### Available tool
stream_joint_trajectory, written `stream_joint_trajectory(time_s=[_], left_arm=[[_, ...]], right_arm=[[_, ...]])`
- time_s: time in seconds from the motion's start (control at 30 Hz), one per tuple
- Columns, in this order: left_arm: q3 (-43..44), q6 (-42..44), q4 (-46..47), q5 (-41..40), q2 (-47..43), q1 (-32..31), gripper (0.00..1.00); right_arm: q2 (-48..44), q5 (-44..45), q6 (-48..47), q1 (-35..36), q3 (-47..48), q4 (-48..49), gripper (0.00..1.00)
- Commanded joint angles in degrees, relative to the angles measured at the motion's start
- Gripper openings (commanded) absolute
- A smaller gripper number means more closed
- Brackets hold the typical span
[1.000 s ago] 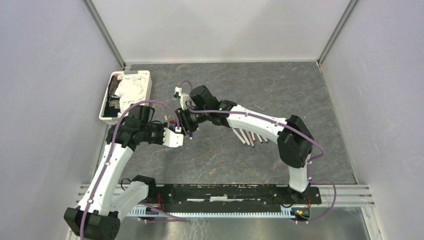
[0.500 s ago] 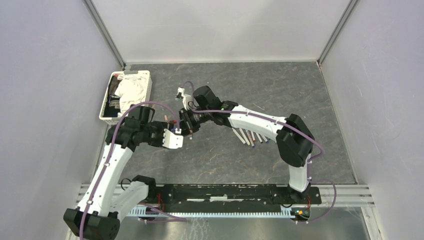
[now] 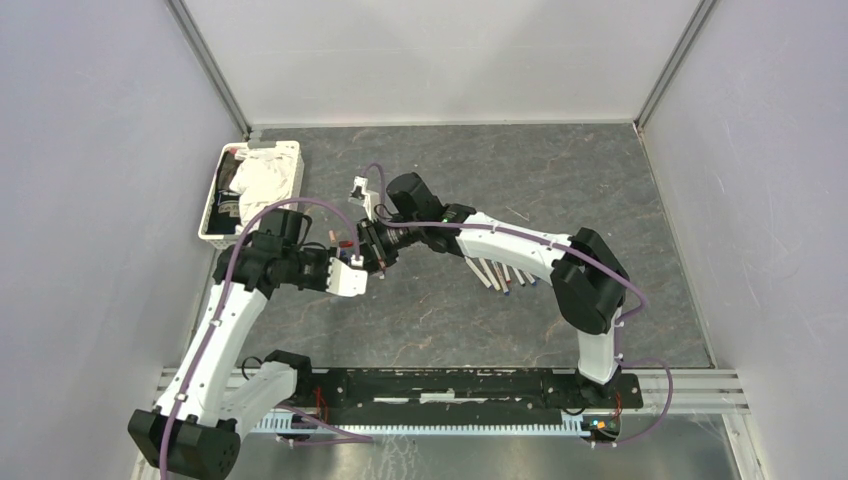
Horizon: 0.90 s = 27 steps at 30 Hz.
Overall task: Open the pen caps
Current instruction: Open the pen cap from the pen, then place the pen cap at the center of the board.
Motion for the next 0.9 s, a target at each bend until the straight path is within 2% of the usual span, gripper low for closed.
stream_joint_trajectory(time_s=[0.0,0.2,0.37,0.6,0.73,0.87], left_arm=[[-0.44,4.16,-0.83,-2.34,-0.16,-0.41,0.02],[-3.87,5.86,5.2,-10.17,-1.1,-0.41,0.02],[-3.77,4.58,9.89,-16.22,3.33,0.21,0.02],[-4.19,5.09,15.1,-17.33,7.7,2.93,0.02],[-4.27,-2.9,16.5,-11.16,10.0,3.13,0.02],[-5.49,-13.39,18.47,-4.57,15.2,3.09,0.02]], right_arm=[[-1.94,-0.6,-2.06,-0.37,0.1,1.81,0.0],[-6.18,1.43,-10.41,-3.9,-8.39,-4.82,0.0],[-11.56,0.91,-17.32,-7.91,-19.55,-8.13,0.0],[-17.27,3.97,-23.18,-12.76,-28.4,-12.26,0.0],[-21.91,14.73,-23.27,-15.97,-30.94,-11.28,0.0],[-29.45,38.29,-22.03,-16.78,-34.43,-8.68,0.0]])
